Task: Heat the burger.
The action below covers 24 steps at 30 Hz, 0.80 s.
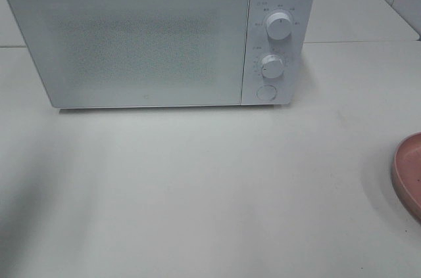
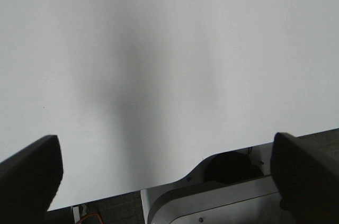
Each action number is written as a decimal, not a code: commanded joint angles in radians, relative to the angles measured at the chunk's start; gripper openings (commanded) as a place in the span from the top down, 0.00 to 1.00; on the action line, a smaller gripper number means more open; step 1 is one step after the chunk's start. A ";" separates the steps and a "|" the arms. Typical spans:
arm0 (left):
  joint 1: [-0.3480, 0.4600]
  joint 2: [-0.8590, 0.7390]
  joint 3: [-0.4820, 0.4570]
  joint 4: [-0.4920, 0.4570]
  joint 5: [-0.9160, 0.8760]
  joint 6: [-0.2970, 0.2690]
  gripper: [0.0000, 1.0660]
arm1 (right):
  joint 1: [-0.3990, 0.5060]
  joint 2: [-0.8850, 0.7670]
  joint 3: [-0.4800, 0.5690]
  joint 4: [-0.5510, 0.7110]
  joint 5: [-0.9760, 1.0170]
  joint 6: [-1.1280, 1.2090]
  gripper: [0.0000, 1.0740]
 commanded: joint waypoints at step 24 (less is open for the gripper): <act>0.006 -0.755 0.361 0.248 -0.034 -0.208 0.05 | -0.005 -0.025 0.002 0.004 -0.013 -0.008 0.33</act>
